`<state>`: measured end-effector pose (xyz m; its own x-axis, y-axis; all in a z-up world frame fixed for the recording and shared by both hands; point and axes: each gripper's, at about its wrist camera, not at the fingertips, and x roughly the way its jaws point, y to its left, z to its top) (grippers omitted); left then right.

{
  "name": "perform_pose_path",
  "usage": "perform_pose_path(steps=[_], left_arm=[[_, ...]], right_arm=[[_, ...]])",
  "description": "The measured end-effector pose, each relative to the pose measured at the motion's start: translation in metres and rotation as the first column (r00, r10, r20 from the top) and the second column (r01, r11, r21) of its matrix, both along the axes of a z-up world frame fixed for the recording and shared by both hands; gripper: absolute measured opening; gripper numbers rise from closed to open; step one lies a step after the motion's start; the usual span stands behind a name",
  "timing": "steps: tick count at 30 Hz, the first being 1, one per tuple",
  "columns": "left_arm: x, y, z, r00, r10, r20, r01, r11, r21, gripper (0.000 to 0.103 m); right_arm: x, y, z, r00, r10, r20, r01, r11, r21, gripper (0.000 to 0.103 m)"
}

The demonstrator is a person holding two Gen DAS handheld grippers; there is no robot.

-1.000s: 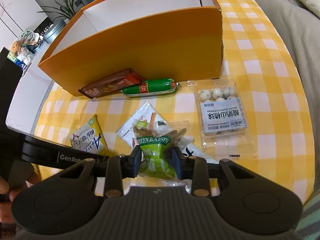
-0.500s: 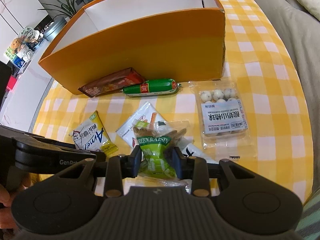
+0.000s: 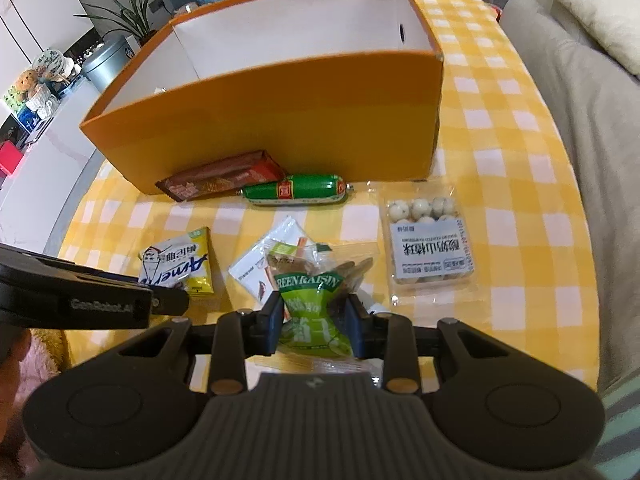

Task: Organize snacks
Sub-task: 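Grasp the yellow biscuit packet with left gripper while right holds the raisin bag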

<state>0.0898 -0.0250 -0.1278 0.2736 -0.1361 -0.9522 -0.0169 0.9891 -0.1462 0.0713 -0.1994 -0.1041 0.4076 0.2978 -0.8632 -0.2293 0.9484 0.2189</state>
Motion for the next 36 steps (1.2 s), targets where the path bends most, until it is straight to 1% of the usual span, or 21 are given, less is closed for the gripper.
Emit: perform_pose_path(steps=[2,3,7,8,9,12,14,15,17,18,19,21,22,23,24,26,30,33,36], left_arm=[[-0.003,0.004,0.009,1.000,-0.007,0.027,0.007,1.000,-0.020,0.034],[-0.005,0.005,0.015,0.999,-0.010,0.042,0.011,1.000,-0.029,0.031],[-0.006,0.003,0.035,0.994,-0.029,0.101,0.036,0.998,-0.059,0.024],[-0.007,0.003,0.040,0.993,-0.035,0.114,0.043,0.997,-0.062,0.016],[-0.004,-0.002,0.040,0.991,-0.044,0.125,0.053,0.997,-0.064,0.001],[-0.006,-0.004,0.049,0.987,-0.068,0.144,0.079,0.994,-0.074,0.000],[-0.005,-0.004,0.049,0.986,-0.096,0.137,0.106,0.992,-0.064,0.000],[-0.005,-0.003,0.047,0.987,-0.104,0.125,0.112,0.992,-0.063,0.002],[-0.006,0.002,0.044,0.989,-0.077,0.123,0.086,0.994,-0.064,0.008],[-0.005,0.004,0.041,0.990,-0.073,0.119,0.081,0.995,-0.062,0.018],[-0.004,0.005,0.036,0.991,-0.082,0.102,0.088,0.994,-0.059,0.023],[-0.001,0.006,0.029,0.994,-0.071,0.082,0.075,0.996,-0.050,0.040],[0.001,0.008,0.024,0.996,-0.048,0.075,0.052,0.998,-0.046,0.042],[0.004,0.011,0.020,0.997,-0.021,0.071,0.024,0.999,-0.045,0.049],[0.006,0.013,0.015,0.997,0.009,0.073,-0.006,0.999,-0.047,0.059],[0.011,0.014,0.007,0.995,0.048,0.084,-0.044,0.998,-0.046,0.070],[0.021,0.009,-0.008,0.996,0.049,0.080,-0.051,0.999,0.017,0.075],[0.027,0.007,-0.018,0.994,0.068,0.085,-0.069,0.997,0.017,0.075],[0.034,0.005,-0.027,0.993,0.093,0.072,-0.095,0.995,0.024,0.075]], right_arm=[[-0.001,-0.001,0.004,1.000,-0.004,0.007,0.004,1.000,0.004,0.030],[-0.002,-0.001,0.006,1.000,-0.007,0.007,0.007,1.000,0.008,0.030],[-0.003,-0.004,0.015,1.000,-0.017,0.016,0.017,1.000,0.020,0.030],[-0.004,-0.004,0.017,1.000,-0.020,0.021,0.019,1.000,0.020,0.030],[-0.004,-0.005,0.020,0.999,-0.023,0.025,0.023,0.999,0.022,0.030],[-0.004,-0.008,0.023,0.999,-0.038,0.026,0.037,0.999,0.033,0.030],[-0.003,-0.010,0.024,0.999,-0.048,0.020,0.048,0.998,0.038,0.030],[-0.003,-0.012,0.022,0.998,-0.053,0.014,0.053,0.998,0.039,0.030],[-0.003,-0.015,0.018,0.998,-0.065,-0.003,0.065,0.997,0.051,0.030],[-0.003,-0.017,0.015,0.997,-0.074,-0.016,0.075,0.995,0.061,0.030],[-0.002,-0.018,0.013,0.996,-0.082,-0.029,0.083,0.994,0.070,0.030],[-0.001,-0.020,0.008,0.995,-0.089,-0.052,0.093,0.992,0.082,0.030],[-0.001,-0.019,0.005,0.994,-0.089,-0.056,0.094,0.992,0.085,0.030],[0.000,-0.018,0.004,0.994,-0.089,-0.057,0.094,0.992,0.087,0.030],[0.001,-0.016,0.004,0.995,-0.085,-0.054,0.089,0.992,0.089,0.030],[0.003,-0.012,0.003,0.996,-0.082,-0.041,0.085,0.992,0.095,0.030],[0.013,-0.004,0.000,0.997,-0.075,-0.017,0.076,0.993,0.095,0.030],[0.022,0.000,-0.004,0.996,-0.082,-0.017,0.083,0.993,0.080,0.030],[0.029,0.002,-0.009,0.996,-0.084,-0.020,0.085,0.994,0.075,0.030]])
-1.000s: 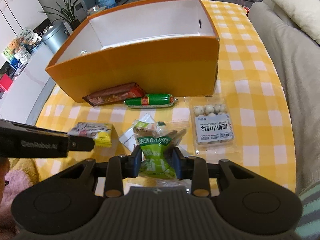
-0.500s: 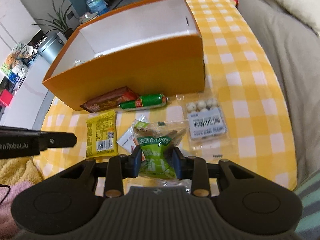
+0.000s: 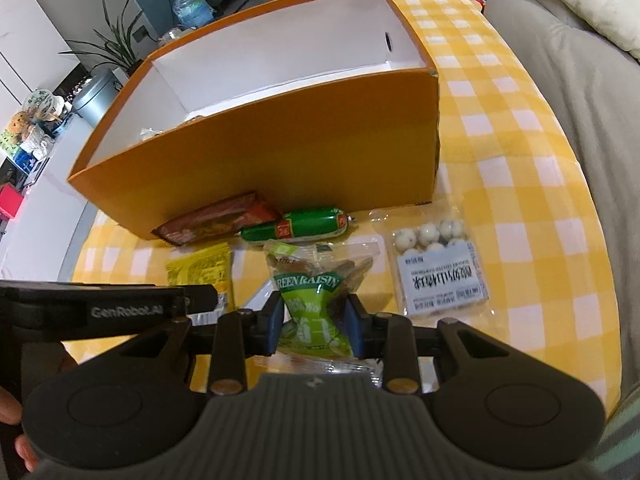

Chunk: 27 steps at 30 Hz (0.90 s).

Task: Organize snacks
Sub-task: 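Grasp the yellow biscuit packet with left gripper while right holds the raisin bag, then carry the yellow packet and raisin bag over the box with both grippers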

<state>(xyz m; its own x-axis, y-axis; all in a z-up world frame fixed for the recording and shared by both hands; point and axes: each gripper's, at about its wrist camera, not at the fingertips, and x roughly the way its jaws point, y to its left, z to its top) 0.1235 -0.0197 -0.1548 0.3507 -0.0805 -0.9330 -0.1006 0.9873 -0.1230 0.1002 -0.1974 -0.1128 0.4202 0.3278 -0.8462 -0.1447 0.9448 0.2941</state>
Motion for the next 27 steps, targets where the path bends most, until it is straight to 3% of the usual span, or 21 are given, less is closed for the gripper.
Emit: perform_pose_path(steps=[9,12,17,22,27], left_arm=[[0.009,-0.005,-0.012,0.999,0.037,-0.015,-0.036,0.997,0.069,0.076],[0.009,-0.008,-0.012,1.000,0.024,-0.014,-0.023,0.997,0.077,0.065],[0.008,-0.005,-0.008,1.000,0.011,-0.015,-0.010,0.998,0.065,0.061],[0.006,0.007,0.004,1.000,-0.002,-0.018,0.003,1.000,0.026,0.060],[-0.005,0.015,0.040,0.997,-0.070,0.017,0.070,0.997,-0.009,0.060]], right_arm=[[0.012,0.005,-0.009,1.000,0.023,-0.009,-0.023,1.000,0.012,0.030],[0.013,0.007,-0.011,0.999,0.030,-0.013,-0.030,0.999,0.013,0.030],[0.016,0.007,-0.014,0.999,0.038,-0.016,-0.038,0.999,0.029,0.030],[0.017,0.006,-0.010,0.999,0.041,-0.015,-0.041,0.999,0.035,0.030],[0.012,-0.001,0.013,0.999,0.042,0.005,-0.043,0.999,0.019,0.030]])
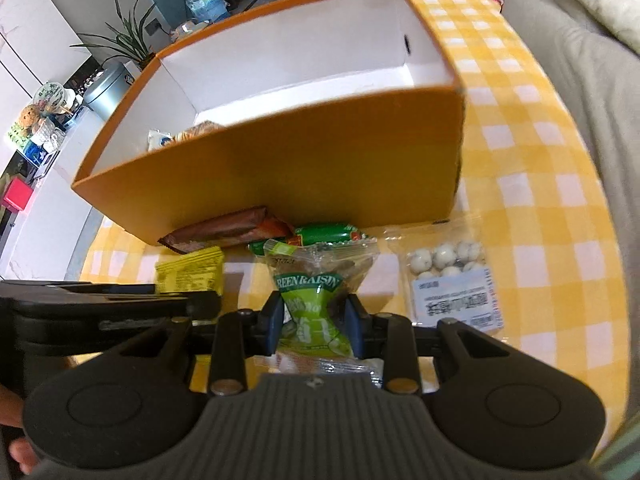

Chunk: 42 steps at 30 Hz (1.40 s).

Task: Organize snacks
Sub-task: 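Carry the yellow packet and raisin bag over the box with both grippers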

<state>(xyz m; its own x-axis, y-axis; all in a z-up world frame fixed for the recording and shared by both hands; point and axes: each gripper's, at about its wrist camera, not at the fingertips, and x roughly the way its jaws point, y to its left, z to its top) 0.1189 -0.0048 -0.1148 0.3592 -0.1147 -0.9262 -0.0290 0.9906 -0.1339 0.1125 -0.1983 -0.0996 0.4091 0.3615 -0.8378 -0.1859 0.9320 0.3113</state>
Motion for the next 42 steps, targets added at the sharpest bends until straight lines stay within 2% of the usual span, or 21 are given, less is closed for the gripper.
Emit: perform_pose_path(steps=[5,9,13,18,20,22,30,38,42], left_arm=[[-0.009,-0.015,0.038,0.995,-0.089,0.051,0.091,0.995,-0.037,0.060],[-0.014,-0.029,0.068,0.981,-0.151,0.118,0.158,0.987,-0.044,0.060],[-0.013,-0.033,0.100,0.959,-0.200,0.199,0.208,0.978,-0.018,0.060],[0.006,-0.034,0.122,0.933,-0.229,0.276,0.231,0.973,0.026,0.060],[0.017,-0.032,0.129,0.929,-0.230,0.291,0.221,0.973,0.062,0.060],[0.029,-0.028,0.133,0.935,-0.213,0.285,0.198,0.977,0.079,0.060],[0.075,-0.018,0.126,0.942,-0.213,0.261,0.182,0.974,0.139,0.060],[0.114,-0.016,0.091,0.956,-0.231,0.179,0.202,0.965,0.166,0.060],[0.131,-0.019,0.076,0.957,-0.256,0.136,0.224,0.951,0.213,0.060]], right_arm=[[-0.006,-0.004,0.032,0.999,0.026,0.041,-0.025,0.999,-0.027,0.030],[-0.006,-0.005,0.062,0.993,0.077,0.089,-0.071,0.995,-0.069,0.030],[-0.006,-0.006,0.090,0.980,0.130,0.153,-0.115,0.988,-0.104,0.030],[0.004,-0.006,0.115,0.961,0.162,0.222,-0.131,0.980,-0.150,0.030],[0.011,-0.004,0.121,0.956,0.170,0.238,-0.131,0.976,-0.172,0.030],[0.020,-0.004,0.125,0.952,0.178,0.248,-0.132,0.973,-0.190,0.030],[0.062,0.010,0.120,0.948,0.232,0.218,-0.170,0.949,-0.267,0.030],[0.095,0.027,0.088,0.958,0.247,0.147,-0.191,0.929,-0.317,0.030],[0.110,0.037,0.075,0.958,0.262,0.117,-0.208,0.915,-0.345,0.030]])
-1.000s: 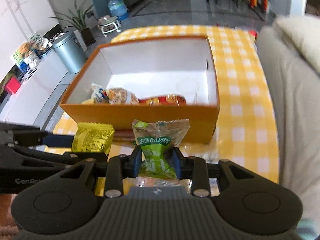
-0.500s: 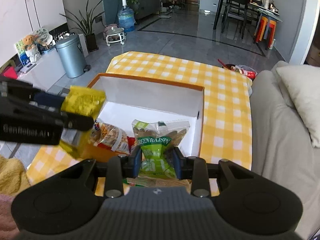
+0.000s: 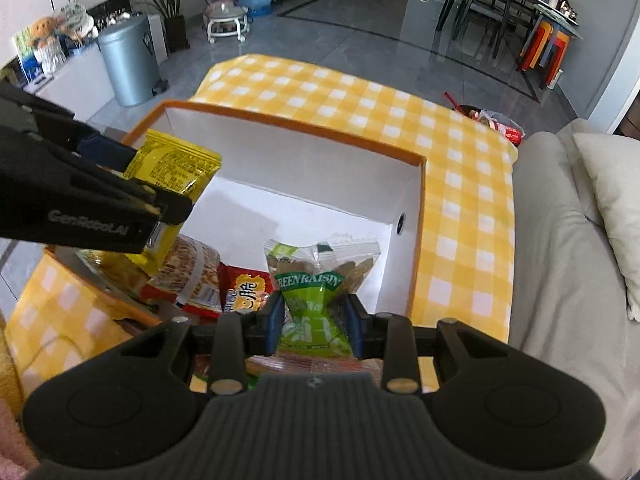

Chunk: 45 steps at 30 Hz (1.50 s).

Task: Organize snacks
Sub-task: 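Carry the yellow packet and raisin bag over the box with both grippers, then open both grippers to drop the packets into the box and withdraw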

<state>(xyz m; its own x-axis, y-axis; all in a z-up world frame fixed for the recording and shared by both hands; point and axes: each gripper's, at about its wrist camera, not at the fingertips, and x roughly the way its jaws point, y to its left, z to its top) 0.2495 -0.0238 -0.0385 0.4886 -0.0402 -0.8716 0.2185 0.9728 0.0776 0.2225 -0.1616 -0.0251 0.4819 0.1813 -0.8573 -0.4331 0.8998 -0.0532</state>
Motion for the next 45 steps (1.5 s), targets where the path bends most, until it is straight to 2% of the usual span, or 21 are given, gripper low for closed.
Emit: perform_pose_path(steps=[5,15,23,31,36,39,45], left_arm=[[0.017,-0.007,-0.015,0.999,-0.028,-0.037,0.031,0.998,0.060,0.060],[0.034,-0.008,-0.048,0.990,-0.030,-0.138,0.042,0.996,0.082,0.060],[0.040,-0.011,-0.064,0.982,-0.027,-0.187,0.043,0.996,0.081,0.059],[0.038,-0.012,-0.061,0.983,-0.029,-0.181,0.046,0.995,0.088,0.063],[0.033,-0.011,-0.056,0.986,-0.029,-0.162,0.044,0.995,0.090,0.078],[0.030,-0.008,-0.052,0.989,-0.020,-0.147,0.035,0.994,0.103,0.080],[0.020,-0.003,-0.029,0.996,-0.002,-0.091,0.011,0.995,0.096,0.081]], right_arm=[[0.014,0.015,-0.016,0.999,0.030,-0.014,-0.031,0.997,-0.077,0.030],[0.034,0.034,-0.046,0.997,0.056,-0.057,-0.065,0.982,-0.176,0.030],[0.039,0.036,-0.061,0.995,0.045,-0.091,-0.062,0.978,-0.199,0.030],[0.036,0.035,-0.057,0.995,0.050,-0.082,-0.064,0.981,-0.185,0.031],[0.034,0.035,-0.051,0.996,0.049,-0.074,-0.062,0.980,-0.189,0.039],[0.031,0.035,-0.046,0.997,0.052,-0.064,-0.063,0.980,-0.189,0.050],[0.023,0.036,-0.030,0.998,0.055,-0.033,-0.060,0.982,-0.176,0.059]])
